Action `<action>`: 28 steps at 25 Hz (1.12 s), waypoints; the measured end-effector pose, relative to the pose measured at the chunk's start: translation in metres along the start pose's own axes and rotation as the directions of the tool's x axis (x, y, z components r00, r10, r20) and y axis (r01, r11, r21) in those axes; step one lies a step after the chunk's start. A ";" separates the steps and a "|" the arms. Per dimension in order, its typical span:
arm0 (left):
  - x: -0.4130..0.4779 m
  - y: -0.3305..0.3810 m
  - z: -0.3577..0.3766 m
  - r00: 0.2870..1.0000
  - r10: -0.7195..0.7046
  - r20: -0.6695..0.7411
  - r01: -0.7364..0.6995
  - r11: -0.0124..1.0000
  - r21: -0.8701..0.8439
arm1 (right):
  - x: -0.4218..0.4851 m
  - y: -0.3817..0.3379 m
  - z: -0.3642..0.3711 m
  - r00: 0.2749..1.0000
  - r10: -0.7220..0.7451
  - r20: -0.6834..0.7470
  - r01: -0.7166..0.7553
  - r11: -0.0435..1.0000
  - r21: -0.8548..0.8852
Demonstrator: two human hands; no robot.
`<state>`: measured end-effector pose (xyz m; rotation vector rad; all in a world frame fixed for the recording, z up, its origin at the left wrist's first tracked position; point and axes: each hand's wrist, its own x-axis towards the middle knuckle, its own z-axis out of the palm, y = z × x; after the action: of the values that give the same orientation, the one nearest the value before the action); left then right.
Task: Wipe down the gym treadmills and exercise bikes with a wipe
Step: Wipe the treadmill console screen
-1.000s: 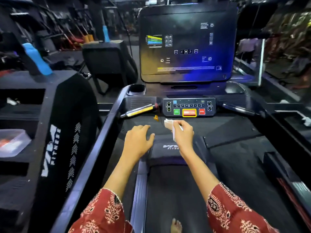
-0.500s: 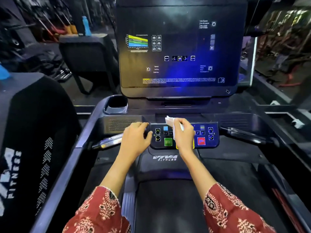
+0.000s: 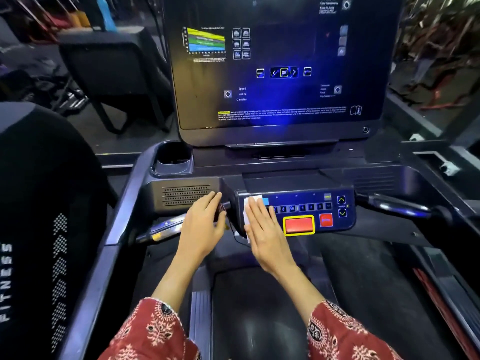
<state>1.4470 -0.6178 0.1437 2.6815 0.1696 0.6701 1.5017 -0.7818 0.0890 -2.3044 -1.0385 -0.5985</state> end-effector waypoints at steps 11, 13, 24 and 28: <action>-0.005 -0.016 0.026 0.996 0.089 -0.010 -0.089 0.993 -0.077 | 0.013 0.004 0.003 0.990 0.100 -0.099 -0.108 0.991 -0.083; -0.006 -0.016 0.029 0.996 0.087 -0.037 -0.091 0.991 -0.095 | 0.001 -0.006 0.006 0.985 0.128 -0.113 -0.141 0.984 -0.108; -0.005 -0.003 0.040 0.980 0.194 -0.052 -0.199 0.974 -0.110 | -0.010 -0.005 -0.001 0.960 0.226 -0.166 -0.256 0.948 -0.187; -0.003 -0.005 0.041 0.975 0.204 -0.082 -0.213 0.971 -0.110 | 0.015 -0.010 0.002 0.987 0.131 -0.090 -0.146 0.969 -0.199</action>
<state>1.4641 -0.6271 0.1066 2.5846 -0.1327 0.8119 1.5031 -0.7663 0.0990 -2.4859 -0.8046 -0.7607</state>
